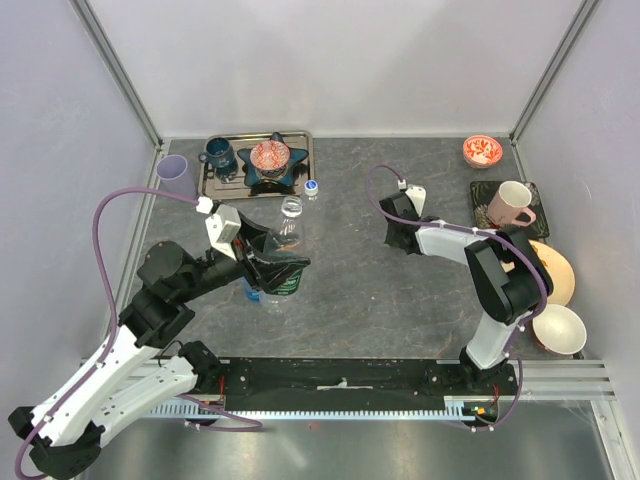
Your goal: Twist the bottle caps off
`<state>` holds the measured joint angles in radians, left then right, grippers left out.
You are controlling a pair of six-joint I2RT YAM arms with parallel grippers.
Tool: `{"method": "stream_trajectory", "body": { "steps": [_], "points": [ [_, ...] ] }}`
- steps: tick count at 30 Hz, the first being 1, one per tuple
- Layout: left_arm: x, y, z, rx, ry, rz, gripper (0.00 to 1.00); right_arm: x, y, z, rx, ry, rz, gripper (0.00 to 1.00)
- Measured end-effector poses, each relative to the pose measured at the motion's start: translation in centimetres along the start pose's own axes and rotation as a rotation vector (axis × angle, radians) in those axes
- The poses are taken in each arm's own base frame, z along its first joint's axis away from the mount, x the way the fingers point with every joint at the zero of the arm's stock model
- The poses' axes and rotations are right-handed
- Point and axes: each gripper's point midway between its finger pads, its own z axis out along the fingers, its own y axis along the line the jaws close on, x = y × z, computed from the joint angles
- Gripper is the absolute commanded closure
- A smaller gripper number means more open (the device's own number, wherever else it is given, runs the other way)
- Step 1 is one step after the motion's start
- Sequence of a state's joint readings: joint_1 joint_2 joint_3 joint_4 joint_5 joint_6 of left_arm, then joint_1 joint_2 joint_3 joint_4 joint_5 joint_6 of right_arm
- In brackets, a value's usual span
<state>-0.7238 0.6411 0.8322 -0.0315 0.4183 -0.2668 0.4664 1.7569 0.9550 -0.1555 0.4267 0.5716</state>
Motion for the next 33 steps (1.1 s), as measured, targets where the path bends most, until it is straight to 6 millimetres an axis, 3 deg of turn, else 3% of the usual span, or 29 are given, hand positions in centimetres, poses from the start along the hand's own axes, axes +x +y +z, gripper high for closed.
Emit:
{"method": "stream_trajectory", "body": {
  "steps": [4, 7, 10, 18, 22, 24, 27, 29, 31, 33],
  "points": [
    [0.2, 0.1, 0.0, -0.002, 0.005, -0.002, 0.51, -0.4, 0.4, 0.4, -0.009, -0.010, 0.008, 0.62],
    [0.4, 0.2, 0.0, -0.005, 0.008, -0.004, 0.51, -0.4, 0.6, 0.5, -0.017, -0.012, 0.010, 0.47],
    [0.6, 0.2, 0.0, -0.006, 0.012, -0.006, 0.50, -0.5, 0.9, 0.5, -0.031, -0.017, 0.018, 0.38],
    [0.7, 0.3, 0.0, -0.006, 0.013, -0.006, 0.50, -0.7, 1.5, 0.4, -0.064, -0.024, 0.027, 0.27],
    [0.7, 0.4, 0.1, -0.014, 0.013, -0.006, 0.50, -0.4, 1.1, -0.6, -0.062, 0.005, 0.024, 0.18],
    [0.8, 0.6, 0.2, -0.022, 0.016, -0.003, 0.50, -1.1, 0.8, -2.2, -0.057, 0.016, 0.022, 0.18],
    [1.3, 1.1, 0.6, -0.030, 0.033, -0.002, 0.49, -6.1, 1.7, -5.8, -0.088, -0.061, 0.057, 0.18],
    [1.8, 1.4, 0.9, -0.034, 0.049, 0.000, 0.48, -11.8, 2.9, -9.9, -0.160, -0.185, 0.117, 0.18],
    [2.4, 1.8, 1.4, -0.039, 0.070, 0.000, 0.48, -17.0, 3.6, -15.7, -0.279, -0.324, 0.181, 0.18],
    [2.8, 2.3, 2.0, -0.043, 0.092, 0.001, 0.48, -19.9, 4.0, -21.5, -0.431, -0.429, 0.218, 0.17]
  ]
}}
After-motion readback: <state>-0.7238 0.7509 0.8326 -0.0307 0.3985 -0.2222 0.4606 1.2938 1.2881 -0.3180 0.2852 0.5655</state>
